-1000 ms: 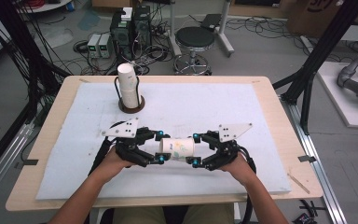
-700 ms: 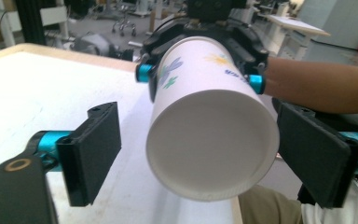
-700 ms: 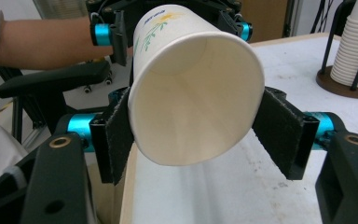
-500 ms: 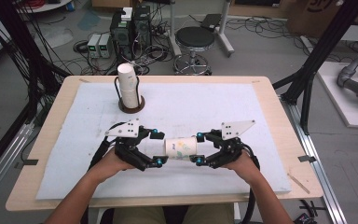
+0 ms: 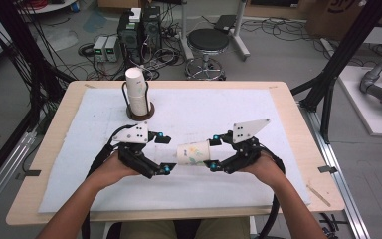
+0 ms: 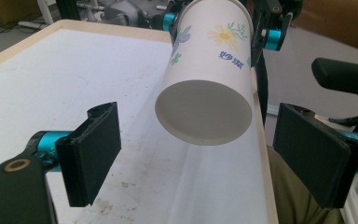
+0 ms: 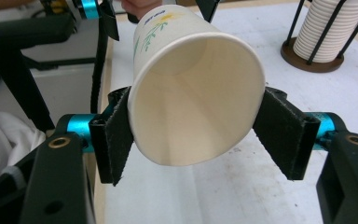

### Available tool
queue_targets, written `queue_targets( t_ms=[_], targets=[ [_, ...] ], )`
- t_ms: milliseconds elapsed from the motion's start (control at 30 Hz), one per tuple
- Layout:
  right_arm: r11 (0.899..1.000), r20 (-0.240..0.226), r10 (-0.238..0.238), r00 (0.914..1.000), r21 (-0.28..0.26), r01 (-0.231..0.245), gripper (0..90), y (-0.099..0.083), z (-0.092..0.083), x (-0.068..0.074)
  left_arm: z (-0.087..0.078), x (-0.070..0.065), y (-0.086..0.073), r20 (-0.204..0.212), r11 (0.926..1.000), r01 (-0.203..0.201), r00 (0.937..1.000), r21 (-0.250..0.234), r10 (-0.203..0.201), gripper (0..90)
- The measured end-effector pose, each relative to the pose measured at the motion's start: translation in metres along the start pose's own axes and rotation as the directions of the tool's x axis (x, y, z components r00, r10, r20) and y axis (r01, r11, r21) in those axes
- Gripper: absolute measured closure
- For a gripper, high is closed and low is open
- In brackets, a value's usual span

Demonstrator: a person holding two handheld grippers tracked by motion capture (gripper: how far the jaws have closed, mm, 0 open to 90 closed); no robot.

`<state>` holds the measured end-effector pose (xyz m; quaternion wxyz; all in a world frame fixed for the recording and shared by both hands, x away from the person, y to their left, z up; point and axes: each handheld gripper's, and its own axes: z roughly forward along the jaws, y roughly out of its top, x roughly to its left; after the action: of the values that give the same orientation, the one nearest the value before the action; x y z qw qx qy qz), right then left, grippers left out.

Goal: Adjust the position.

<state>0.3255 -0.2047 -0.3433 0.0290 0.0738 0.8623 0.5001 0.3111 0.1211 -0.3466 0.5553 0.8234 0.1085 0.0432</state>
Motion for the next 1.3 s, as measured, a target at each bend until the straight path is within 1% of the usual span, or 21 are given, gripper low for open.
queue_targets(
  t_ms=[100, 167, 267, 300, 367, 533, 667, 733, 833, 900, 933, 1100, 1200, 1233, 1267, 1300],
  targets=[
    [1.000, 0.007, -0.010, 0.9999, 0.025, 0.010, 31.8, 0.005, 0.000, -0.001, 0.000, 0.000, 0.003, -0.001, 0.9998, -0.007, 1.0000, 0.017, 0.007, 15.2],
    [0.998, 0.015, -0.025, 0.9996, 0.055, 0.024, 31.8, 0.009, 0.001, -0.001, 0.000, 0.002, 0.006, -0.002, 0.9994, -0.017, 0.9999, 0.032, 0.017, 15.2],
    [0.995, 0.018, -0.037, 0.9992, 0.091, 0.035, 31.8, 0.015, 0.002, -0.001, 0.001, 0.003, 0.008, -0.009, 0.9982, -0.019, 0.9998, 0.056, 0.020, 15.2],
    [0.994, 0.021, -0.043, 0.9989, 0.104, 0.041, 31.8, 0.017, 0.003, -0.001, 0.001, 0.003, 0.009, -0.008, 0.9974, -0.027, 0.9996, 0.067, 0.028, 15.2],
    [0.990, 0.023, -0.052, 0.9984, 0.136, 0.048, 31.8, 0.021, 0.004, -0.001, 0.003, 0.003, 0.009, -0.004, 0.9965, -0.027, 0.9996, 0.079, 0.027, 15.2],
    [0.984, 0.015, -0.068, 0.9976, 0.164, 0.064, 31.8, 0.027, 0.008, -0.001, 0.007, 0.003, 0.012, 0.004, 0.9936, -0.038, 0.9993, 0.107, 0.038, 15.3],
    [0.973, 0.019, -0.086, 0.9961, 0.217, 0.080, 31.8, 0.032, 0.012, -0.001, 0.010, 0.004, 0.015, 0.008, 0.9892, -0.052, 0.9987, 0.137, 0.051, 15.5],
    [0.964, 0.021, -0.102, 0.9946, 0.249, 0.094, 31.8, 0.035, 0.015, 0.000, 0.012, 0.004, 0.017, 0.007, 0.9881, -0.053, 0.9986, 0.145, 0.052, 15.4],
    [0.953, 0.024, -0.119, 0.9926, 0.282, 0.108, 31.8, 0.040, 0.018, 0.000, 0.014, 0.004, 0.019, 0.011, 0.9835, -0.063, 0.9980, 0.170, 0.062, 15.5],
    [0.945, 0.022, -0.127, 0.9916, 0.307, 0.114, 31.8, 0.043, 0.021, 0.000, 0.017, 0.004, 0.021, 0.014, 0.9777, -0.080, 0.9968, 0.195, 0.078, 15.6],
    [0.940, 0.023, -0.133, 0.9908, 0.319, 0.119, 31.8, 0.045, 0.022, 0.000, 0.017, 0.004, 0.021, 0.015, 0.9764, -0.080, 0.9968, 0.201, 0.078, 15.6],
    [0.929, 0.014, -0.154, 0.9880, 0.343, 0.139, 31.8, 0.051, 0.025, 0.002, 0.023, 0.004, 0.023, 0.025, 0.9687, -0.091, 0.9959, 0.231, 0.087, 16.1],
    [0.918, 0.014, -0.165, 0.9862, 0.367, 0.149, 31.7, 0.055, 0.027, 0.003, 0.025, 0.004, 0.022, 0.029, 0.9649, -0.097, 0.9953, 0.244, 0.092, 16.1],
    [0.916, 0.012, -0.169, 0.9856, 0.372, 0.152, 31.7, 0.055, 0.027, 0.003, 0.026, 0.003, 0.023, 0.032, 0.9622, -0.103, 0.9946, 0.252, 0.099, 16.2],
    [0.911, 0.009, -0.173, 0.9848, 0.380, 0.157, 31.7, 0.057, 0.028, 0.004, 0.027, 0.003, 0.022, 0.031, 0.9623, -0.107, 0.9943, 0.250, 0.102, 16.3],
    [0.909, 0.008, -0.176, 0.9844, 0.384, 0.159, 31.7, 0.058, 0.029, 0.004, 0.027, 0.003, 0.023, 0.033, 0.9605, -0.105, 0.9944, 0.258, 0.100, 16.4]
  ],
)
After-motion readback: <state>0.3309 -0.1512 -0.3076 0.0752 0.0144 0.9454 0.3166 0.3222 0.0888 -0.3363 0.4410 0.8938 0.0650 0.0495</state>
